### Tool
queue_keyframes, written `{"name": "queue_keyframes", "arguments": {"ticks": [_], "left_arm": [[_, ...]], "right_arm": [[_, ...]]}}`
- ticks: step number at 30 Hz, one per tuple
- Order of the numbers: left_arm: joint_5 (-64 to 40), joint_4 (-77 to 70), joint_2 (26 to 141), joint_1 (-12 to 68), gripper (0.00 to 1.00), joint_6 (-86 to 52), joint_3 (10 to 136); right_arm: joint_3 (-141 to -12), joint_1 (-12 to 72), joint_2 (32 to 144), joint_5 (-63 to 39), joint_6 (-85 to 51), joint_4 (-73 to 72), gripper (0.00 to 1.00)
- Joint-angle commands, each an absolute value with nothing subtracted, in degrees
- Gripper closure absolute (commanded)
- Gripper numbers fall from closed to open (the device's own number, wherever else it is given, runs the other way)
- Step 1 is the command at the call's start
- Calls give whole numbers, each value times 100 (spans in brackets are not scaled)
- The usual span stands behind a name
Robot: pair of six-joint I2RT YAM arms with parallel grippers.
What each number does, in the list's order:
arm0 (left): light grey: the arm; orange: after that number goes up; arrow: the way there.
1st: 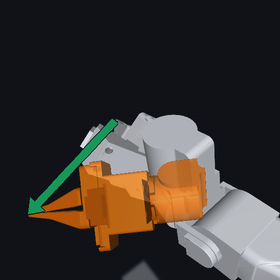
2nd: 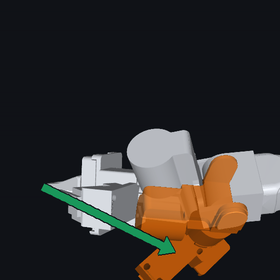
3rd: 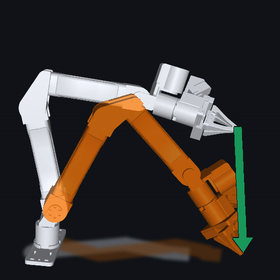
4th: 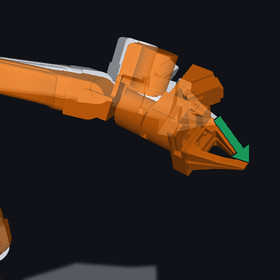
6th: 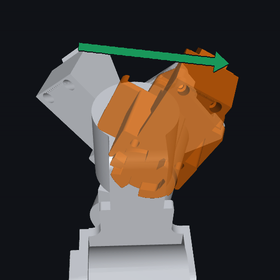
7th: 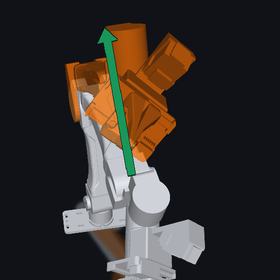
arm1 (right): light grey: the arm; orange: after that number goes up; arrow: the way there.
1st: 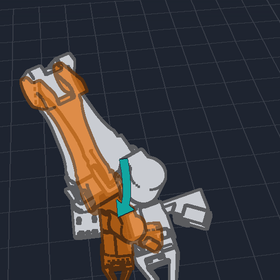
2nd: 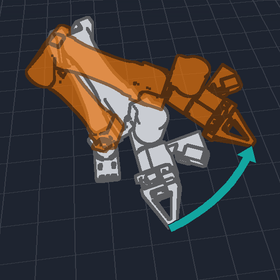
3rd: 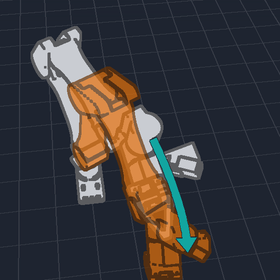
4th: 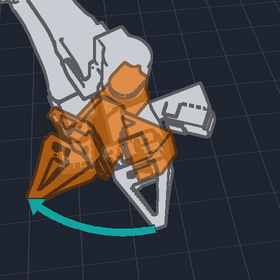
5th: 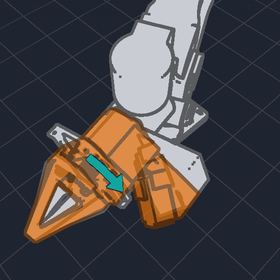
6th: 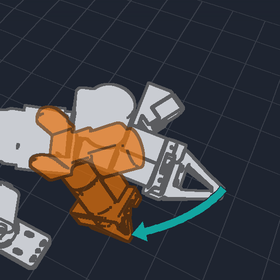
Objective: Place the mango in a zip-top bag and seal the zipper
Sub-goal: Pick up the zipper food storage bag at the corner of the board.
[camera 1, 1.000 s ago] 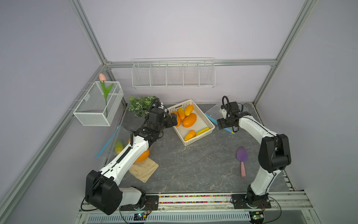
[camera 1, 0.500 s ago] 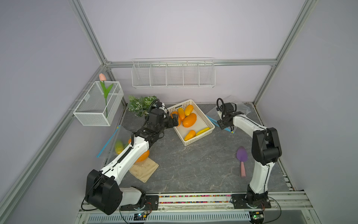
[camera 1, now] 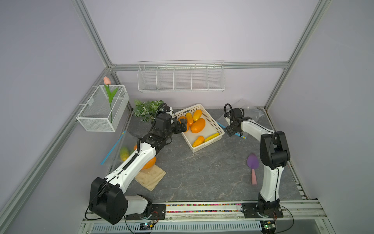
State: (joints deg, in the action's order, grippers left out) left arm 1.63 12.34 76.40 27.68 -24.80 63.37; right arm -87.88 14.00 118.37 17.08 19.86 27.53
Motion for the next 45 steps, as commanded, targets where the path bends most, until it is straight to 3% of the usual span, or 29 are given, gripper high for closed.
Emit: {"name": "queue_keyframes", "arguments": {"ticks": [1,8,18,24,35,41,45], "left_arm": [[168,1266,7690,2778,3,-2405,6310],[226,1257,7756,2777,3,-2373,6302],[288,1283,7843,2777,4,-2338,6350],[135,1260,7801,2778,4,-2368,6418],[-1772,-325,7687,2777,3,-2983,6223],[-2627,-1130,8005,2801,0,-3487,6262],[-2679,-569,8311,2895,0,-3155,6613]], "right_arm": [[-9072,1304,12118,1728,2216,3020,17],[-9593,1239,12532,1529,2119,3263,31],[-9703,1217,12659,1767,2105,3165,68],[-9570,1212,12235,1402,1676,3118,92],[-8495,677,9884,571,-17,2439,93],[-7800,686,8833,-780,-685,1535,93],[-7542,773,8698,-1279,-809,1179,93]]}}
